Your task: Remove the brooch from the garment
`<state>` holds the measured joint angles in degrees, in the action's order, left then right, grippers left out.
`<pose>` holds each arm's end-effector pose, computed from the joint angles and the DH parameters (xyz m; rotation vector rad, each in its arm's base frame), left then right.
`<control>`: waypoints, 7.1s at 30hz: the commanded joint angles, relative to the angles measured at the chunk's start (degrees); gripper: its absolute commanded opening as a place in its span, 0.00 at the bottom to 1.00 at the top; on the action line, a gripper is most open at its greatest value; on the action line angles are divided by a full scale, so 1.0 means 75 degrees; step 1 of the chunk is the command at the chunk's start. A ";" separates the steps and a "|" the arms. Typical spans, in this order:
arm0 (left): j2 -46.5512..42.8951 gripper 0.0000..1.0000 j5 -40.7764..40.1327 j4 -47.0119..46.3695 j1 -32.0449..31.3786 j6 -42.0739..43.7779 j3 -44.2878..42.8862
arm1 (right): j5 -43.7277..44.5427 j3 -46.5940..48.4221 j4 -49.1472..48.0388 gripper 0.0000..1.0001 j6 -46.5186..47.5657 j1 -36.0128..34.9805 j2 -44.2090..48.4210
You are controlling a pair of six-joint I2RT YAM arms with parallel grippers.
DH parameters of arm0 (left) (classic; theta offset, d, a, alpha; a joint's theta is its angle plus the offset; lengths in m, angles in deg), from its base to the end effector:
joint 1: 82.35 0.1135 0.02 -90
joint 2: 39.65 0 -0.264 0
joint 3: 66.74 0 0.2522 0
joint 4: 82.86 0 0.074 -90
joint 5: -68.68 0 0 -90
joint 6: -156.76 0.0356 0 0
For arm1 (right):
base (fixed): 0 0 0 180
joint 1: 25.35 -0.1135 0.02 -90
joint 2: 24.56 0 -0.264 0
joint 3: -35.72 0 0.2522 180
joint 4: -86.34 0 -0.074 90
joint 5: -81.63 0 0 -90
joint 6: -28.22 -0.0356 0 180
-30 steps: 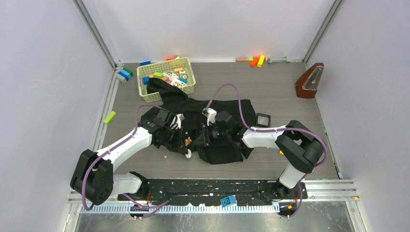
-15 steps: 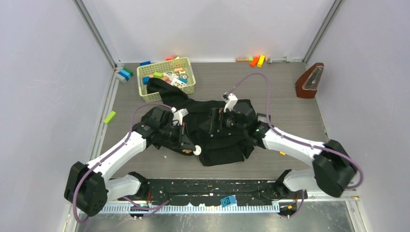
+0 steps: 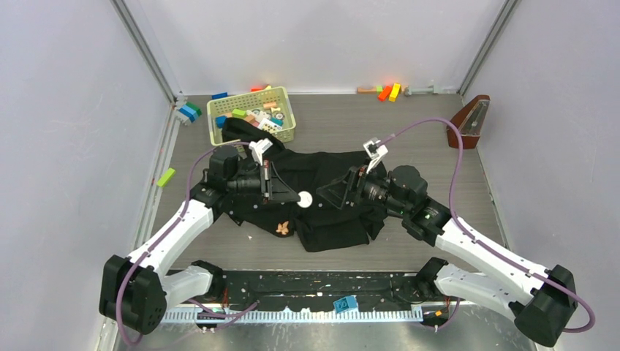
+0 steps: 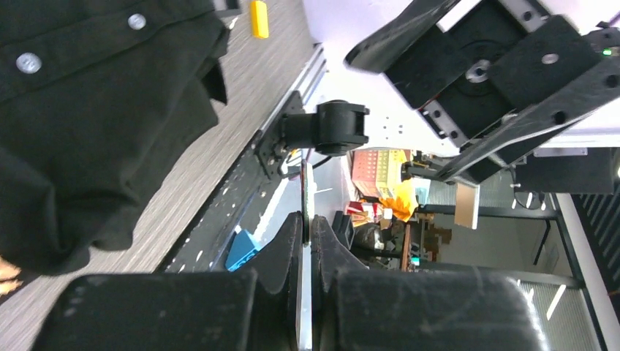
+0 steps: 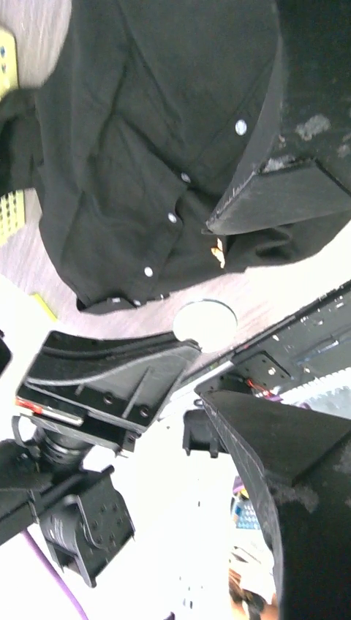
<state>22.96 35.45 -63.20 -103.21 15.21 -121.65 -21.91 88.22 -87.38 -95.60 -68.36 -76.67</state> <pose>0.2057 -0.1103 0.2711 0.1146 2.2970 -1.7379 0.1538 0.1549 0.3124 -0.3381 1.7881 1.1826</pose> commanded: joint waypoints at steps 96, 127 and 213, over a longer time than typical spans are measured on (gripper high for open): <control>-0.0300 0.00 -0.1489 0.1160 -0.0299 0.1176 0.0037 | 0.2020 0.0456 0.1554 0.69 -0.1223 -0.0002 -0.0684; 0.0246 0.00 -0.5793 0.1738 -0.0254 0.2767 -0.0022 | 0.4071 0.1013 0.6070 1.00 -0.0979 0.3411 -0.1505; 0.1815 0.00 -0.5056 -0.1020 -0.2955 0.4111 -0.0951 | -0.2159 0.0015 0.3628 0.52 -0.1331 0.3827 -0.1596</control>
<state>35.66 3.80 -72.08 -125.31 40.74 -125.69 -31.90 86.82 -57.61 -103.75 -39.94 -91.95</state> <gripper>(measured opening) 0.028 0.746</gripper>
